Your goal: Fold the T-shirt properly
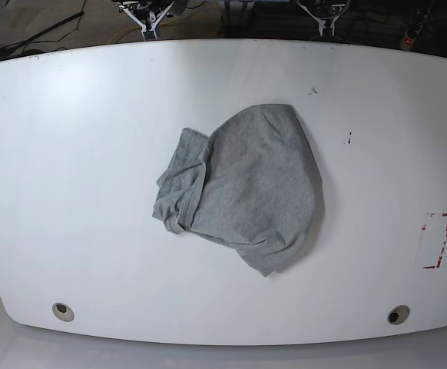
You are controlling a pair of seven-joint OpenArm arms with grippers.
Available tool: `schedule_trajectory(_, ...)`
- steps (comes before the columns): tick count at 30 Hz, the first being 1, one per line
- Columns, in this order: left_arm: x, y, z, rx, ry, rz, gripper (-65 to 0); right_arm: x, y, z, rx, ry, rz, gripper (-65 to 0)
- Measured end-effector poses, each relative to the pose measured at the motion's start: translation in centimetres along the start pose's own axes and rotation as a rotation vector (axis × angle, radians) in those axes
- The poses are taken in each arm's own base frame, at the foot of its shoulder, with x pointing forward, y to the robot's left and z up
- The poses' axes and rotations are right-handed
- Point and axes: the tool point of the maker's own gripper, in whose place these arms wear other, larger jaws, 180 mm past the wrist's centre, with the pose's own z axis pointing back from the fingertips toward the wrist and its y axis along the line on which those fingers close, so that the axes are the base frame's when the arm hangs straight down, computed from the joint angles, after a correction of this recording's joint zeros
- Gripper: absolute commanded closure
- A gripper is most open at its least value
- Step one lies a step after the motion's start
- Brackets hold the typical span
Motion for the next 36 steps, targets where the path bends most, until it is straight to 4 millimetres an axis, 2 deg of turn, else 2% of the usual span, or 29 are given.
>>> schedule_trajectory(1,0.5,0.0,0.0,-0.002,-0.025,-0.004,-41.4,-1.6,0.3,0.4,-0.002,0.012,0.005,-20.8)
schedule_trajectory(2,0.5,0.0,0.0,-0.002,-0.025,-0.004,-41.4,-1.6,0.3,0.4,-0.001,0.012,0.005,-20.8)
schedule_trajectory(3,0.4,0.0,0.0,-0.002,-0.022,-0.002,-41.4,-0.4,0.1,0.2,-0.003,-0.005,0.008,-20.8)
schedule_trajectory(5,0.1,-0.3,0.0,-0.005,-0.016,0.006,-41.4,-0.5,0.5,-0.1,0.008,0.026,0.008,-20.8)
schedule_trajectory(9,-0.3,-0.6,0.0,-0.009,-0.008,0.007,-41.4,1.5,0.4,-0.3,0.006,-0.027,0.01,-20.8)
schedule_trajectory(12,-0.3,-0.5,0.0,-0.008,-0.005,0.007,-41.4,1.6,0.2,-0.2,0.002,-0.028,0.01,-20.8)
schedule_trajectory(18,-0.4,-0.4,0.1,-0.007,-0.017,0.007,-41.4,0.1,0.3,-0.1,0.005,0.002,0.007,-20.3)
schedule_trajectory(24,-0.2,0.0,0.5,-0.003,-0.129,0.001,-41.4,1.2,0.1,0.3,-0.001,-0.105,0.004,-20.3)
schedule_trajectory(30,-0.5,0.4,1.5,-0.003,-0.189,-0.013,-41.4,-2.2,-0.6,1.2,-0.021,-0.062,0.009,-20.3)
schedule_trajectory(31,0.0,0.4,1.9,-0.004,-0.219,-0.018,-41.4,-2.1,-0.9,1.5,-0.033,-0.075,0.022,-20.3)
schedule_trajectory(36,-0.2,0.9,3.4,-0.002,-0.28,-0.033,-41.4,-2.5,-2.2,3.1,-0.073,-0.109,0.055,-20.3)
